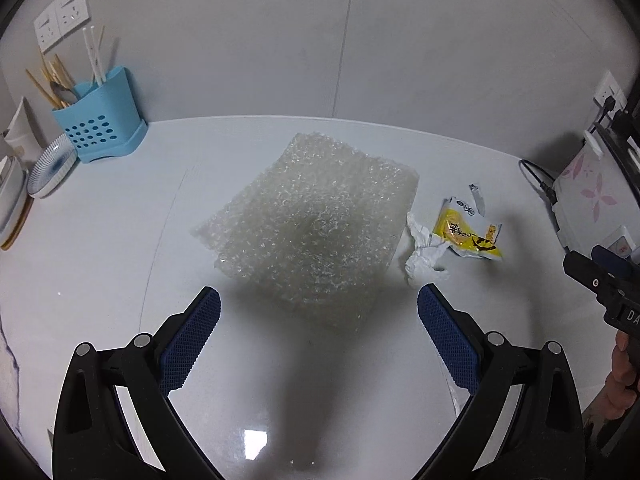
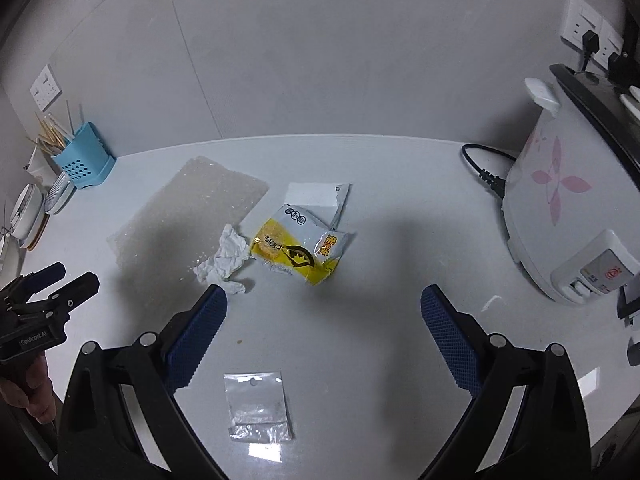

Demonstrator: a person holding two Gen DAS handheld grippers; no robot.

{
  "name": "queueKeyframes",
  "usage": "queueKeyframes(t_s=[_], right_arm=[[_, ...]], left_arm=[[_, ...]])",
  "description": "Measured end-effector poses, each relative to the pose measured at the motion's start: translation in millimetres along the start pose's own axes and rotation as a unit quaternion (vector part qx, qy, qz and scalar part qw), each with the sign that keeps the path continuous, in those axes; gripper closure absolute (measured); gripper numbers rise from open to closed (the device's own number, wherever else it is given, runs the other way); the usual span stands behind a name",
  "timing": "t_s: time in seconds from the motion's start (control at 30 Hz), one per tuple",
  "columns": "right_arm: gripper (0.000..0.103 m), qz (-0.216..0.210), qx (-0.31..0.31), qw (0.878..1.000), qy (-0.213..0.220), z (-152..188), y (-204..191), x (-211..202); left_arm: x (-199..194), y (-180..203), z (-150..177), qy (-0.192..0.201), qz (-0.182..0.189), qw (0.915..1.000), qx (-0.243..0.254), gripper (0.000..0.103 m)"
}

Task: Collect trash
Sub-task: 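Grasp the bubble-wrap sheet with the left tool while the right tool grasps the yellow wrapper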

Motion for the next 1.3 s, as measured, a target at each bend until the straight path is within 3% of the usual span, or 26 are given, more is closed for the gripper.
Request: queueKeyframes(t_s=[0.2, 0.37, 0.57, 0.97, 1.17, 1.3], right_arm=[[0.009, 0.002, 0.017, 0.999, -0.044, -21, -7, 52], [0.009, 0.015, 0.042, 0.996, -0.078, -37, -12, 89], [0.009, 0.023, 0.091, 0.987, -0.13, -49, -16, 128], [0.012, 0.052, 0.123, 0.974, -0.182, -45, -27, 167], [0.02, 0.052, 0.116, 0.976, -0.176, -47, -31, 168], [0.03, 0.048, 0.116, 0.976, -0.179, -47, -27, 161]], left_arm=[[51, -8, -18, -0.028, 0.022, 0.9992, -0.017, 0.007], [85, -10, -26, -0.051, 0.013, 0.9985, -0.017, 0.007], [116, -15, -27, -0.08, 0.026, 0.9959, -0.033, 0.007], [135, -1, -27, -0.116, -0.017, 0.9931, 0.002, 0.009], [131, 2, -27, -0.124, -0.019, 0.9921, -0.01, 0.02], [124, 8, -27, -0.125, -0.018, 0.9918, -0.018, 0.036]])
Point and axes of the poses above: each gripper's, at about its wrist camera, not at the fingertips, and x roughly the way its jaws point, y to its right, z to its underside, the point moved 1 cm from there along x, roughly the way its jaws point, and after that the axes turned 14 degrees about x, right-handed, at the moved point
